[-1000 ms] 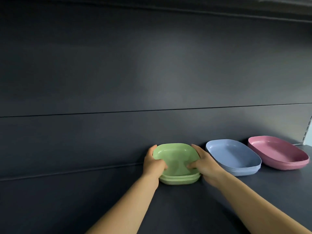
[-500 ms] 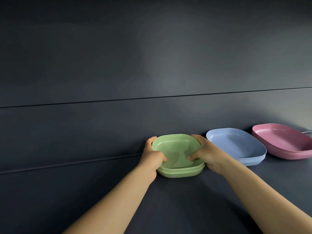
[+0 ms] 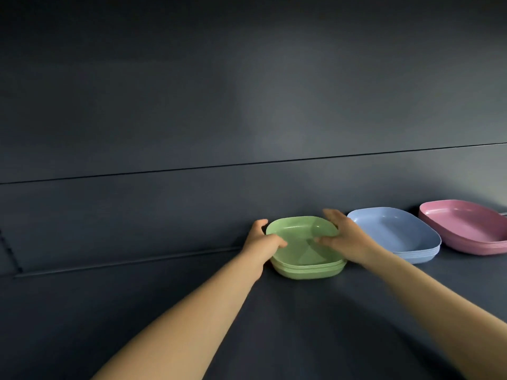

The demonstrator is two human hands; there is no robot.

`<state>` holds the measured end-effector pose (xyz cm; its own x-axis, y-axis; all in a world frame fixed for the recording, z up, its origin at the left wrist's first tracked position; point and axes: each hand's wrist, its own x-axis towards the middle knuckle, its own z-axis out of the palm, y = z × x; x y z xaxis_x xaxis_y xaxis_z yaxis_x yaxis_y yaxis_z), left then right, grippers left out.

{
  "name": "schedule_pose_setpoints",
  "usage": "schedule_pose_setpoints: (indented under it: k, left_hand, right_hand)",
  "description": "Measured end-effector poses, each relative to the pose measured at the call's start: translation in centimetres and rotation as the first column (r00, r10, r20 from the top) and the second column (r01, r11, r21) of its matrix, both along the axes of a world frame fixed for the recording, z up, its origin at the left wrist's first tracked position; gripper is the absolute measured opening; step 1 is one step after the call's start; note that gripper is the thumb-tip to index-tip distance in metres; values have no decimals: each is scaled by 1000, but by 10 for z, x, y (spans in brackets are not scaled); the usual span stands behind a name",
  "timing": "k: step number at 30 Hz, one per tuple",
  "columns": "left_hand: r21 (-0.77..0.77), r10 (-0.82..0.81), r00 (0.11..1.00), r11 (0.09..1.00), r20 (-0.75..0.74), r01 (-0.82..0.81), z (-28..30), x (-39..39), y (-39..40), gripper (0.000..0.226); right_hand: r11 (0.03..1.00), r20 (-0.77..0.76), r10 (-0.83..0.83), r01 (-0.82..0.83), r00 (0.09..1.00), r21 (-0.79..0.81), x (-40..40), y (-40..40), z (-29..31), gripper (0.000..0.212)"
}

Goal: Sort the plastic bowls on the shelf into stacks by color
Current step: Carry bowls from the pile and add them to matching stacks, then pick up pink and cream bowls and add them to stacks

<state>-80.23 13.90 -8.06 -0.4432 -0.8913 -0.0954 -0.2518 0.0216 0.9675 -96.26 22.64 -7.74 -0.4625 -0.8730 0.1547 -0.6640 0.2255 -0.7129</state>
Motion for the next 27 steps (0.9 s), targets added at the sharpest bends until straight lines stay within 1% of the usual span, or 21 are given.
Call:
schedule_pose_setpoints:
  k: [1, 3, 5, 6, 7, 10, 12, 15, 19, 23, 27]
  left_hand:
    - [-46, -21, 998, 999, 51, 23, 8, 9, -3, 67]
    - [-188, -50, 981, 978, 186, 86, 25, 32, -9, 60]
    - [-366, -32, 911, 910, 411, 197, 41, 63, -11, 54]
    - [-435, -1, 858, 861, 514, 262, 48, 81, -11, 52]
    - [-470, 29, 803, 823, 596, 319, 55, 100, -9, 51]
    - [-509, 124, 657, 743, 743, 435, 74, 161, -2, 54]
    - [-518, 185, 584, 710, 790, 476, 85, 202, 4, 56]
    - [-529, 259, 515, 693, 817, 491, 99, 272, 16, 57]
    - [-560, 325, 498, 696, 804, 450, 111, 374, 29, 57]
    - [-568, 363, 479, 714, 800, 408, 117, 478, 45, 56]
    - [-575, 394, 467, 739, 792, 351, 114, 576, 55, 54]
  right_hand:
    - [1000, -134, 9, -6, 991, 25, 4, 2, 8, 67]
    - [997, -338, 55, -33, 940, 72, 16, 7, 27, 67]
    - [989, -484, 113, -49, 868, 142, 32, 10, 45, 62]
    - [982, -537, 141, -50, 831, 180, 44, 11, 53, 59]
    - [976, -578, 172, -58, 798, 210, 59, 12, 61, 56]
    - [952, -626, 261, -87, 735, 294, 114, 13, 82, 54]
    - [940, -643, 306, -114, 703, 323, 156, 10, 91, 59]
    - [923, -642, 363, -167, 675, 346, 233, 8, 103, 65]
    - [914, -659, 402, -233, 636, 332, 340, 11, 112, 68]
    - [912, -643, 411, -287, 646, 295, 443, 16, 114, 66]
    - [895, -637, 442, -349, 631, 276, 542, 18, 107, 64]
